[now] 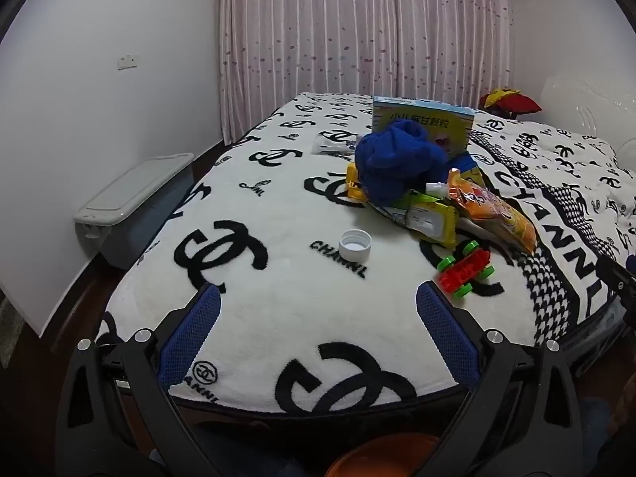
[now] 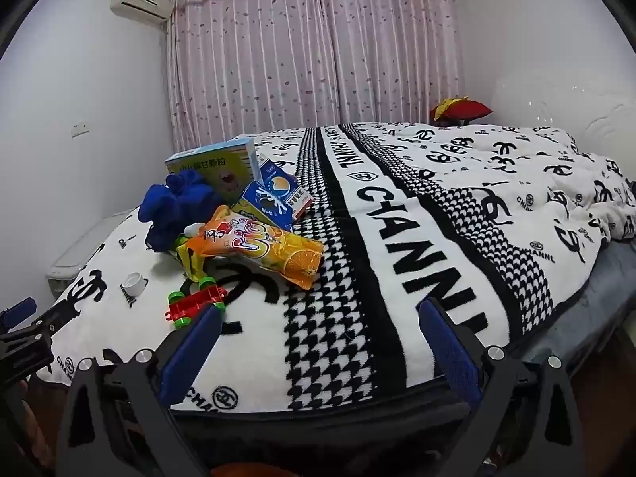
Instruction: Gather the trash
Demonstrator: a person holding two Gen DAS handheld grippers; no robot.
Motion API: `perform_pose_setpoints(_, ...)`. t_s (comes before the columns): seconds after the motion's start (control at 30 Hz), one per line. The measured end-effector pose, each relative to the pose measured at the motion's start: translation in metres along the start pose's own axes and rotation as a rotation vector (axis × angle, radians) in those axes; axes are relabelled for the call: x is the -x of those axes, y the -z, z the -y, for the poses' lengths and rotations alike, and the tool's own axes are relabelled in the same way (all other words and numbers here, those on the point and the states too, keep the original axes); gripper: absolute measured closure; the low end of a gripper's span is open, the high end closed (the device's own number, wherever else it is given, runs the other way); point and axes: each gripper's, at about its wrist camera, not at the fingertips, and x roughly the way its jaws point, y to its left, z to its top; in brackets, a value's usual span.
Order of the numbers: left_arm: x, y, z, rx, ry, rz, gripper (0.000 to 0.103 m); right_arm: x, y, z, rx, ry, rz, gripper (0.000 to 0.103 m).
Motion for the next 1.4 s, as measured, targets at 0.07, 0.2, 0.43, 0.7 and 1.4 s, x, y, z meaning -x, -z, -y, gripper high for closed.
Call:
perform_pose_setpoints(0.07,0.0,0.001,0.001,-0.003,0.001,0.0,0.007,-0.001,0.0,0.0,-0.003,-0.007,-0.006,0.005)
perform_pose_setpoints(0.2,0.002,0.002,0.003,-0.004,-0.005,0.002,0.007,-0.004,0.004,-0.003,-0.004,-0.008,-0.015,0.005)
perform_pose_setpoints(0.43,-0.003,0.005,-0.002,0.021,0.015,-0.028,0.007,-0.007,0.007,-0.003,-0.002,-0.008,-0.021,0.005)
perform_pose_setpoints(0.7,-0.004,0.008,-0.004,0.029,0.006,-0.041,0.007,-0.006,0.007,-0.006,0.002,-0.006,-0.022,0.005)
perform_pose_setpoints(1.4,-0.009,0.013,-0.005,0.035,0.004,-0.057,0.007,-0.006,0.008,-0.002,-0.011,-0.009,-0.026,0.005)
